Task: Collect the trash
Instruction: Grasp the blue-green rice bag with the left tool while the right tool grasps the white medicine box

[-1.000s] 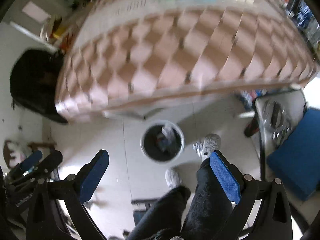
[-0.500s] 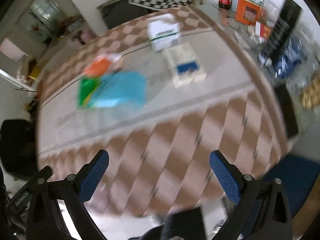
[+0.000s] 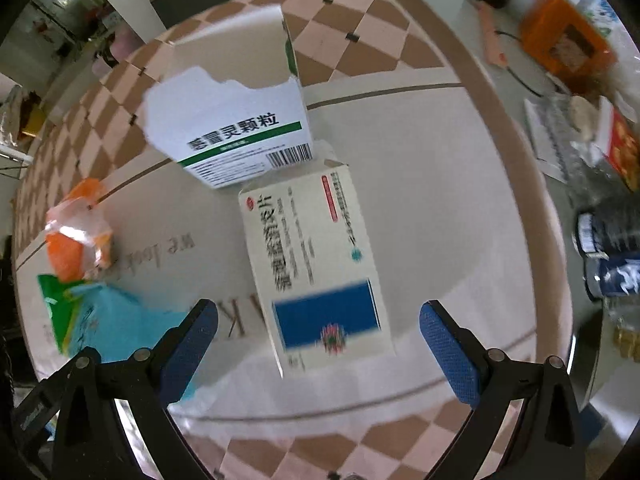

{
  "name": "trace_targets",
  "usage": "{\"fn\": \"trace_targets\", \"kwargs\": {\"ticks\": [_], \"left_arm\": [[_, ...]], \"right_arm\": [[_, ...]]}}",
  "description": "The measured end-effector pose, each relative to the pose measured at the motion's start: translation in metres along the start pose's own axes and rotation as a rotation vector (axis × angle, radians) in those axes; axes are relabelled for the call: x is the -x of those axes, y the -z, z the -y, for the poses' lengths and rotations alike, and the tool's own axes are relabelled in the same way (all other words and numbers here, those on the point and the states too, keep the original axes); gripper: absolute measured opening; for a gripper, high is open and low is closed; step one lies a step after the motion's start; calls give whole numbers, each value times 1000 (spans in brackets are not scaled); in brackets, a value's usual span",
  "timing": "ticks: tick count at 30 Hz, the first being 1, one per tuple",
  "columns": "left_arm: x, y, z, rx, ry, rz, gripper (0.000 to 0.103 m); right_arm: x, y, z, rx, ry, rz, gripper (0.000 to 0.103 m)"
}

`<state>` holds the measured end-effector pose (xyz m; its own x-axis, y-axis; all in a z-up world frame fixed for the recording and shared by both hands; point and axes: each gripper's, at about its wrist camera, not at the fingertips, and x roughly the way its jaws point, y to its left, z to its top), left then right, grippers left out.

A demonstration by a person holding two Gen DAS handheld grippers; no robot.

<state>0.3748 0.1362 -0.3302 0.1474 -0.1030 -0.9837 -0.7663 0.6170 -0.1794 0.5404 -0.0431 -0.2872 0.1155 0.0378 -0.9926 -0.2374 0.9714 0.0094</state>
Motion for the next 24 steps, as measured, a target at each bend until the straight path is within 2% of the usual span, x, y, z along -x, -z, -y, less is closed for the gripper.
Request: {"fn": "trace_targets", "kwargs": {"ticks": [1, 4, 6, 7, 8, 10, 12, 14, 16, 17, 19, 24], "left_arm": [[-3, -1, 1, 8, -1, -2, 93], [-7, -2, 0, 31, 1, -4, 82], [-8, -1, 0, 42, 9, 6, 71], [-6, -1, 0, 45, 3, 15, 69], [-5, -1, 1, 45, 1, 24, 60], [-1, 2, -1, 48, -1, 42, 51], [4, 6, -1, 50, -5, 64, 37], [10, 10, -2, 44, -3, 78, 29], [18, 14, -4, 31, -1, 90, 25], [20, 15, -2, 22, -6, 96, 23], [26, 17, 0, 0, -17, 114, 19], [44, 23, 2, -45, -62, 161, 9]], "right_arm": [[-5, -2, -1, 1, 0, -8, 102], [-19, -6, -5, 10, 0, -36, 102], [-25, -8, -7, 16, 4, -45, 102], [-28, -8, -8, 18, 7, -50, 102], [-29, -8, -7, 17, 6, -51, 102], [-32, -9, -8, 17, 7, -55, 102], [-33, -10, -9, 16, 16, -57, 102], [-32, -9, -9, 17, 20, -49, 102], [-32, -7, -8, 15, 25, -41, 101], [-34, -5, -9, 16, 25, -35, 100], [-33, -4, -11, 17, 48, -26, 79], [-26, 4, -12, 22, 24, -2, 78]]}}
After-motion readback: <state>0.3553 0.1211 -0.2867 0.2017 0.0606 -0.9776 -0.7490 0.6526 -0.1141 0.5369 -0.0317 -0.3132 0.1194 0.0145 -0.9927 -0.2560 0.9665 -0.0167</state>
